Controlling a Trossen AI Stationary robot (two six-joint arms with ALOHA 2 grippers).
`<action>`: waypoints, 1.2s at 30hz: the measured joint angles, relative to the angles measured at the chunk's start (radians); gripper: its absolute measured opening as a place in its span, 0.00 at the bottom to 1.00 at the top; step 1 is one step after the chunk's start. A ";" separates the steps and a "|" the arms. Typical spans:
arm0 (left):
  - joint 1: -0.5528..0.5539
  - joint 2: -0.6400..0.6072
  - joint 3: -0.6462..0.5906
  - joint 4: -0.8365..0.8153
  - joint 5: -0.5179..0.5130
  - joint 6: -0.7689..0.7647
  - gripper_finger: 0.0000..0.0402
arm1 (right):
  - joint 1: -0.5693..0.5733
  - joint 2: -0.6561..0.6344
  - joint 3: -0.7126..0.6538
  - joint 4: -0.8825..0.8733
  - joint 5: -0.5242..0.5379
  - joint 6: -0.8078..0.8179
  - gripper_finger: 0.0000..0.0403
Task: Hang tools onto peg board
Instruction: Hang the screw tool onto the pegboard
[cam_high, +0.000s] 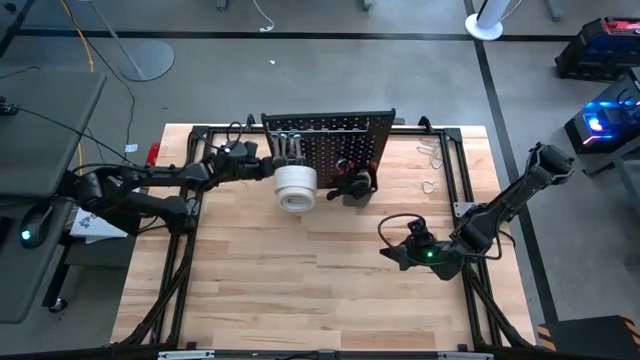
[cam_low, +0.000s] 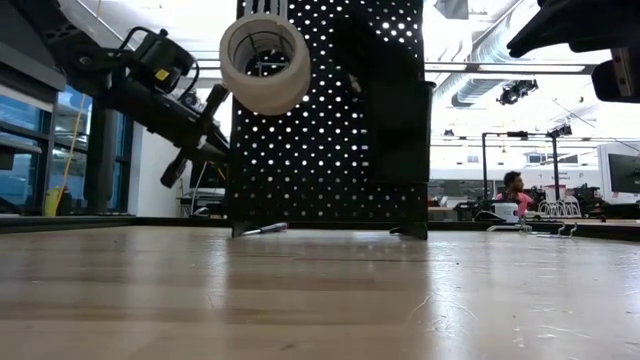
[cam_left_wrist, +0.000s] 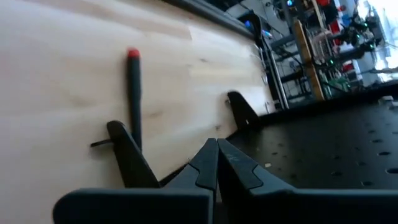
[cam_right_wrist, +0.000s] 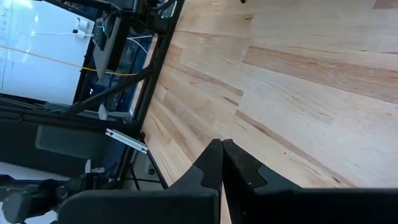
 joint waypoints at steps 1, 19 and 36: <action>-0.009 0.000 0.000 0.000 0.005 -0.010 0.00 | 0.000 0.000 0.000 0.000 0.000 -0.002 0.00; -0.241 0.000 0.000 -0.001 -0.107 -0.128 0.00 | 0.000 0.000 0.000 0.000 -0.005 -0.012 0.00; -0.458 0.000 0.000 0.020 -0.316 -0.288 0.00 | 0.000 0.000 0.000 -0.001 -0.006 -0.039 0.00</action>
